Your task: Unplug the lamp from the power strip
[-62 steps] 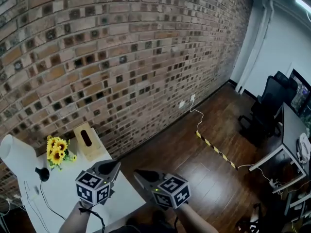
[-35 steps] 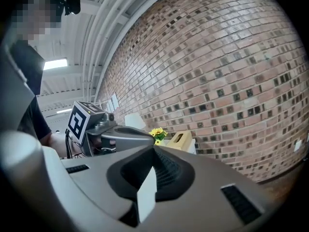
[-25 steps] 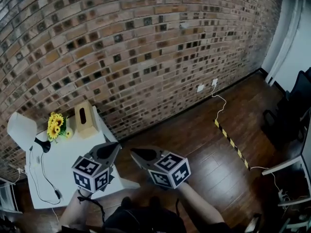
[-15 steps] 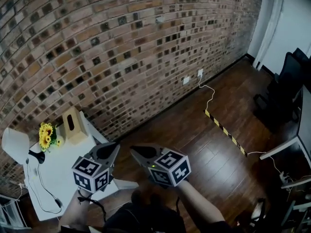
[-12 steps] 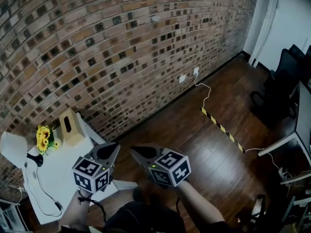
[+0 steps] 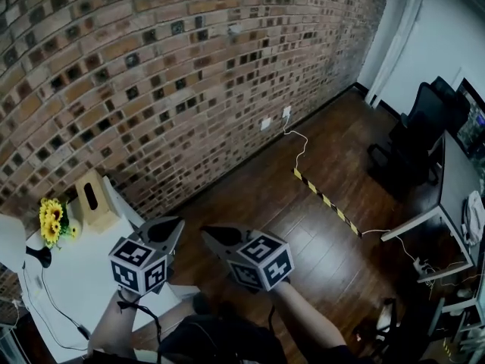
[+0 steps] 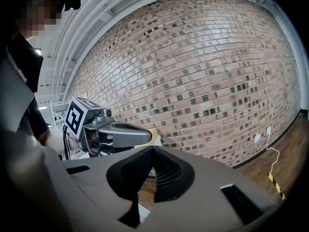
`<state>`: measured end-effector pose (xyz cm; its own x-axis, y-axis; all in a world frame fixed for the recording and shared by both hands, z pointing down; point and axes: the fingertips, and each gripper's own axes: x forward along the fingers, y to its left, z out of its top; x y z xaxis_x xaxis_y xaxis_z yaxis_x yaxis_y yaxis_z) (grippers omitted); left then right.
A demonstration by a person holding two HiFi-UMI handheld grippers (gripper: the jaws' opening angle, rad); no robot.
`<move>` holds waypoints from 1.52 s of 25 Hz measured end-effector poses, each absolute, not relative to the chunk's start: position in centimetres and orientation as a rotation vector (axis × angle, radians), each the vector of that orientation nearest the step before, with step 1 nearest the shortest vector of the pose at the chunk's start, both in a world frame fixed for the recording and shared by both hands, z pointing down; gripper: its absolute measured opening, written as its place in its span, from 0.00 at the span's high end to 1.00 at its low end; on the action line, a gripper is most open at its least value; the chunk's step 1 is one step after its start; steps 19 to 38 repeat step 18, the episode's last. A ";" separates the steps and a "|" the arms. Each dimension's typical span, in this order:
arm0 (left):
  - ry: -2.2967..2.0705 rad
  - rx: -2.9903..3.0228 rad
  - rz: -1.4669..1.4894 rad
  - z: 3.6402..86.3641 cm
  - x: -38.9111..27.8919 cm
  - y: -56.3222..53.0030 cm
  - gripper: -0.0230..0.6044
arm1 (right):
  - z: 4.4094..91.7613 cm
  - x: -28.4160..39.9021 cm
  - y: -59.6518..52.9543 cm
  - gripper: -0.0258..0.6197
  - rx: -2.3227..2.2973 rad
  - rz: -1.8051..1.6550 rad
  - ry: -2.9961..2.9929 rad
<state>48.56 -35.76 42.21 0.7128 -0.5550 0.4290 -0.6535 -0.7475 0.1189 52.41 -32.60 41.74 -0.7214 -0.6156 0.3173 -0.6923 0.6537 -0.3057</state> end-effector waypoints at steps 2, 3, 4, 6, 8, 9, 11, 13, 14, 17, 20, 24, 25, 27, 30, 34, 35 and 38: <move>-0.954 2.649 0.515 42.2 47.7 -36.3 0.93 | 41.6 51.5 -33.1 0.97 1.066 0.602 -2.674; -0.953 2.646 0.506 42.2 47.2 -36.5 0.93 | 41.6 50.9 -33.3 0.97 1.062 0.599 -2.671; -0.954 2.643 0.501 42.2 46.7 -36.6 0.93 | 41.6 50.4 -33.5 0.97 1.055 0.596 -2.669; -0.960 2.635 0.494 42.3 45.7 -36.9 0.93 | 41.5 49.2 -33.8 0.97 1.035 0.595 -2.669; -0.970 2.623 0.492 42.5 44.6 -37.2 0.93 | 41.5 48.0 -34.1 0.97 1.011 0.595 -2.670; -0.977 2.614 0.493 42.6 44.1 -37.4 0.93 | 41.6 47.4 -34.3 0.97 0.996 0.594 -2.670; -0.995 2.592 0.492 42.9 42.8 -37.7 0.93 | 41.8 46.1 -34.7 0.97 0.962 0.594 -2.670; -1.012 2.571 0.488 43.3 41.5 -37.9 0.93 | 42.1 45.0 -35.0 0.97 0.933 0.596 -2.667; -1.018 2.562 0.486 43.5 41.0 -38.0 0.93 | 42.3 44.5 -35.1 0.97 0.922 0.598 -2.665; -1.026 2.543 0.485 44.0 39.4 -38.3 0.93 | 42.6 43.1 -35.5 0.97 0.904 0.610 -2.663; -1.027 2.538 0.485 44.2 38.9 -38.4 0.93 | 42.7 42.7 -35.6 0.97 0.900 0.615 -2.664; -1.027 2.538 0.485 44.2 38.9 -38.4 0.93 | 42.7 42.7 -35.6 0.97 0.900 0.615 -2.664; -1.027 2.538 0.485 44.2 38.9 -38.4 0.93 | 42.7 42.7 -35.6 0.97 0.900 0.615 -2.664; -1.027 2.538 0.485 44.2 38.9 -38.4 0.93 | 42.7 42.7 -35.6 0.97 0.900 0.615 -2.664; -1.027 2.538 0.485 44.2 38.9 -38.4 0.93 | 42.7 42.7 -35.6 0.97 0.900 0.615 -2.664; -1.027 2.538 0.485 44.2 38.9 -38.4 0.93 | 42.7 42.7 -35.6 0.97 0.900 0.615 -2.664; -1.027 2.538 0.485 44.2 38.9 -38.4 0.93 | 42.7 42.7 -35.6 0.97 0.900 0.615 -2.664; -1.027 2.538 0.485 44.2 38.9 -38.4 0.93 | 42.7 42.7 -35.6 0.97 0.900 0.615 -2.664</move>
